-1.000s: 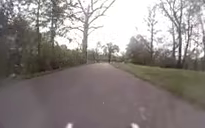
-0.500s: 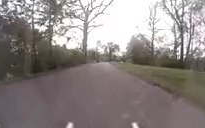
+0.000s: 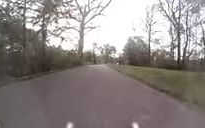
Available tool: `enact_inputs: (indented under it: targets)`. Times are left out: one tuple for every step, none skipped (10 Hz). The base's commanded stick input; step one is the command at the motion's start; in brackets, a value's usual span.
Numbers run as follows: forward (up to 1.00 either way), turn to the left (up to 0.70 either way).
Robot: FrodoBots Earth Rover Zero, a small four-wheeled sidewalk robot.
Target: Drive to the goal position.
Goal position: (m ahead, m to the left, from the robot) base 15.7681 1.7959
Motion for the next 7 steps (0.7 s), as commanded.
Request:
enact_inputs:
  targets:
    - [1.00, 0.00]
    - [1.00, 0.00]
    - [1.00, 0.00]
    - [1.00, 0.00]
    - [1.00, 0.00]
    - [1.00, 0.00]
    - [1.00, 0.00]
